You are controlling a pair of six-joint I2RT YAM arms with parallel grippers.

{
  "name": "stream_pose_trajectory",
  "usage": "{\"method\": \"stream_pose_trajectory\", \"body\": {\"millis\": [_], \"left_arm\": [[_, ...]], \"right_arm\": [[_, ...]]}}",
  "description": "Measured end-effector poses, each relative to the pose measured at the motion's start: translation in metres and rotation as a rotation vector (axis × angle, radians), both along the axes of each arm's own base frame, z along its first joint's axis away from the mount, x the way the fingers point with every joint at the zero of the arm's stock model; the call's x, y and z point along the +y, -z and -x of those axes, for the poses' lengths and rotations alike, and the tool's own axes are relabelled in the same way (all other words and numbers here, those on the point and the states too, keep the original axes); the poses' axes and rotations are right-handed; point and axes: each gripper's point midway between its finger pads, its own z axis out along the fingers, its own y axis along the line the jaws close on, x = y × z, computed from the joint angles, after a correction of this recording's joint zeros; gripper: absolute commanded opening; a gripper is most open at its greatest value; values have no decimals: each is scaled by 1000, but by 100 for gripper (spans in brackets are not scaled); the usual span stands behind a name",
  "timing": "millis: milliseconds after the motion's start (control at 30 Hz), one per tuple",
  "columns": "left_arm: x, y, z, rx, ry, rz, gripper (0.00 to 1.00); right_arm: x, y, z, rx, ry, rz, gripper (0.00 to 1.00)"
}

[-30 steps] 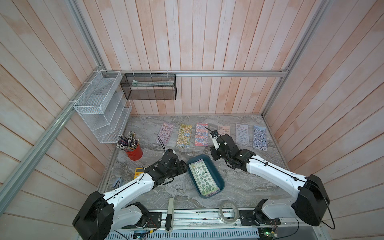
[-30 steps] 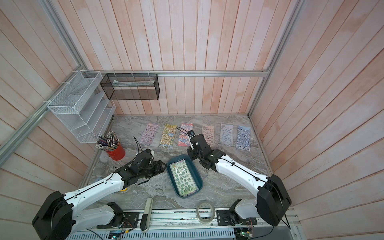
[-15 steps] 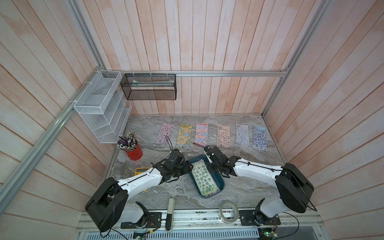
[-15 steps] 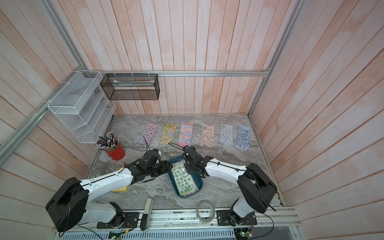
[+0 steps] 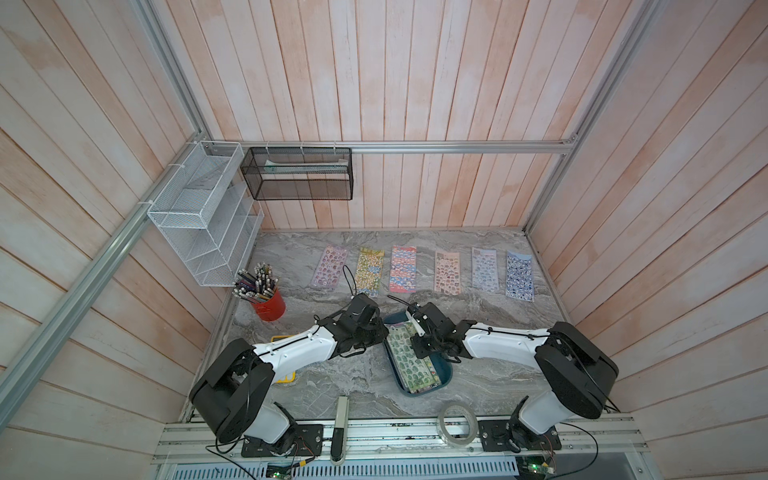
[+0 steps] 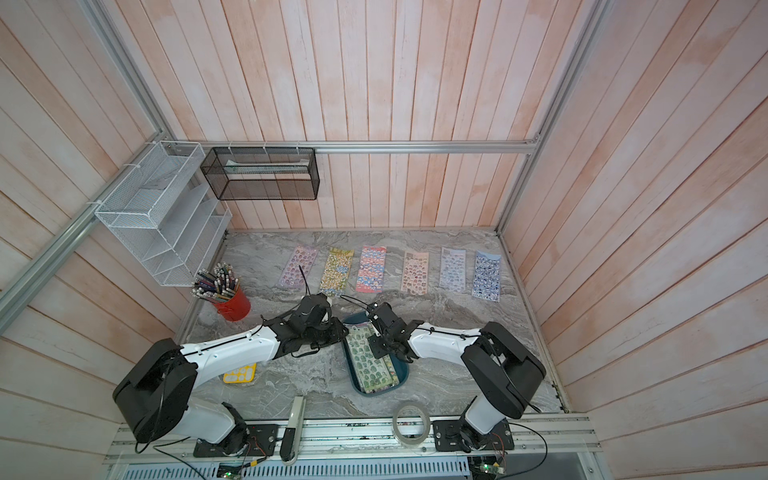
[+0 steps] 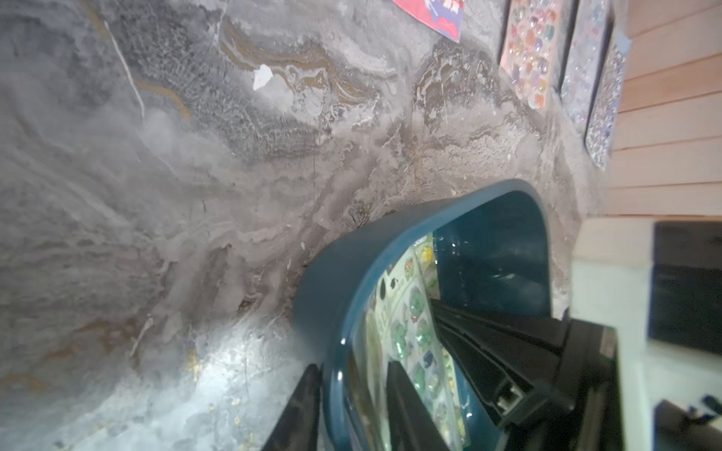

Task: Take the stickers out of the storage box
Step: Pick up the sticker from the storage box.

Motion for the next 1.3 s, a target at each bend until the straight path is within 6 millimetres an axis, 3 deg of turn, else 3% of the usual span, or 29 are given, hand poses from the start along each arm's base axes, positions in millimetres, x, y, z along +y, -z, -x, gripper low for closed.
{"method": "stream_pose_trajectory", "body": {"millis": [200,333,467,567,667,867,1000,1100,1300], "left_arm": [[0,2,-2,5,1,-17,21],[-9,-8,-11,-20,21,-13,39],[-23,-22,-25,-74,70,-4,54],[-35,-28,-32,-101,119,2,60],[-43,-32,-36,-117,159,10,62],[-45,-33,-33,-122,187,12,64],[-38,-32,-25,-115,186,10,64],[-32,-28,-16,-98,179,14,58],[-35,-16,-3,-49,182,40,47]], "right_arm": [[-2,-1,-2,1,28,8,0],[-10,-14,-10,-37,66,52,0],[-12,-50,-20,-116,91,32,0],[-12,-70,-18,-164,91,9,0],[-9,-78,-14,-181,78,-2,0],[-13,-61,-7,-153,66,29,0],[-13,-34,-4,-98,58,75,0],[-12,-14,-1,-56,52,97,0],[16,-12,-5,-40,42,-35,0]]}}
